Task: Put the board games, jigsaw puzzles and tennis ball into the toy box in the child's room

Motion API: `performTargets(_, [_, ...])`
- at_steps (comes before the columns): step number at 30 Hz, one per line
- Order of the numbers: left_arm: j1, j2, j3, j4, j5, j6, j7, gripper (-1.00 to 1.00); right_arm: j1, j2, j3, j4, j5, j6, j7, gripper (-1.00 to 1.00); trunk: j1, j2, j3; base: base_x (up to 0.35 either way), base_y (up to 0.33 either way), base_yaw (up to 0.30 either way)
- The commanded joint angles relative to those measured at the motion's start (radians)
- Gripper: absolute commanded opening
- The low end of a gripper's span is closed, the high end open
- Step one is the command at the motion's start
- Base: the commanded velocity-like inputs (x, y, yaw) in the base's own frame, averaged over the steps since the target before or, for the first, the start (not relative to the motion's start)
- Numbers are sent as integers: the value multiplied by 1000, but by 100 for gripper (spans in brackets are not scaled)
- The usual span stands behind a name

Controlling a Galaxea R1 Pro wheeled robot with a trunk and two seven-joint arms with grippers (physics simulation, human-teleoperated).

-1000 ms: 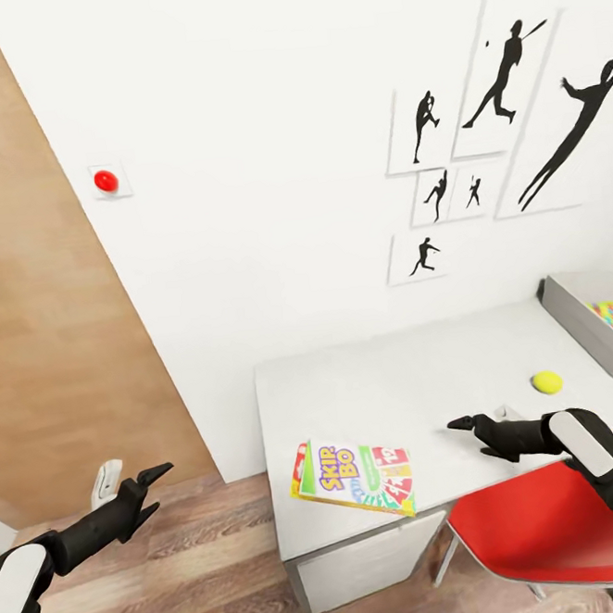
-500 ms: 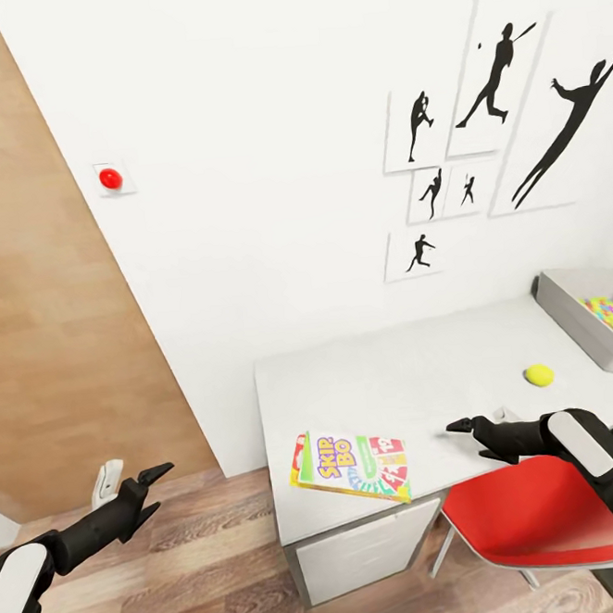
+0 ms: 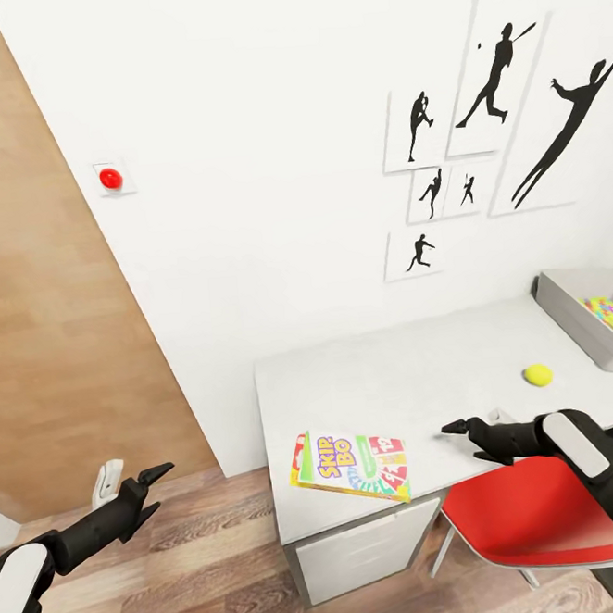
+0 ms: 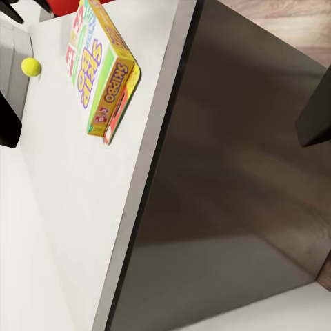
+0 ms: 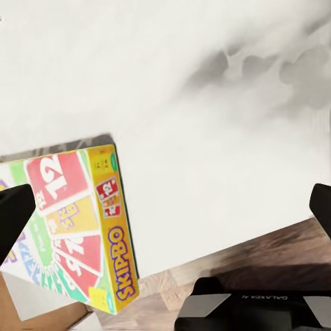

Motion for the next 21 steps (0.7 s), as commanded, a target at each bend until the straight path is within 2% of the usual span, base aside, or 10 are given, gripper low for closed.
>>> performTargets(1, [-1,0,2,0,-4,5,-5,100,-1,-1,3,0,11,1,10,100,1,-2,-2,-3,0,0])
performTargets(11, [-1,0,2,0,-5,5,-5,100,6,43,7,-1,12,49,13,100,1,-2,-2,-1,0,0])
performTargets(21, [-1,0,2,0,-6,5,-5,100,9,62,8,-1,13,75,14,100,1,-2,-2,0,0,0])
